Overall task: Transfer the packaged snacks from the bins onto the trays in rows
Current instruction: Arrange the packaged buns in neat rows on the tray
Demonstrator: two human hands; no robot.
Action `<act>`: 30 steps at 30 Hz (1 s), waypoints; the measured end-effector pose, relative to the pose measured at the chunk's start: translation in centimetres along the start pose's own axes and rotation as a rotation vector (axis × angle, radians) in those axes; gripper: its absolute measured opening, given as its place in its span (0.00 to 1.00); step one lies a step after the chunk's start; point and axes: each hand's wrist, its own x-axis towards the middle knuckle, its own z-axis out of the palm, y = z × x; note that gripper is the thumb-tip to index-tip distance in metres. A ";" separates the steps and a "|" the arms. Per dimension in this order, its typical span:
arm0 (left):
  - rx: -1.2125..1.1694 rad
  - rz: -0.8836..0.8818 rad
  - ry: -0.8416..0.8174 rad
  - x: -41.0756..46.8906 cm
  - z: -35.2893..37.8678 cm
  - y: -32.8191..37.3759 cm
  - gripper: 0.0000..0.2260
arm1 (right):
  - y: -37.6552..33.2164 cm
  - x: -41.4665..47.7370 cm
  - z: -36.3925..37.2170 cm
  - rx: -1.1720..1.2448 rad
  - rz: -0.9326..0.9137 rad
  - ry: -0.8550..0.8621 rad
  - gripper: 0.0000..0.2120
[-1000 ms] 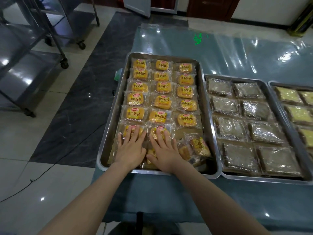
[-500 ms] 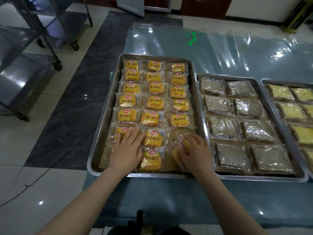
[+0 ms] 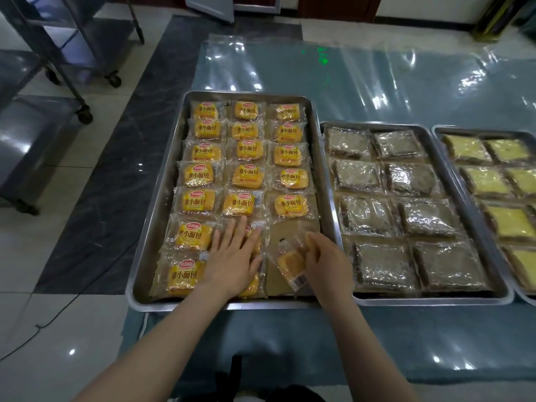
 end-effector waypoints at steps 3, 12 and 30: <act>-0.015 0.141 0.108 0.0 -1.0 1.6 0.27 | 0.3 0.7 -1.3 0.164 0.122 0.064 0.13; 0.150 0.427 0.000 1.4 -0.3 5.6 0.28 | 1.2 3.1 -3.4 0.603 0.169 0.089 0.16; -1.019 -0.348 0.387 -3.9 -4.3 0.4 0.11 | 1.7 5.5 -0.8 -0.191 -0.516 -0.240 0.22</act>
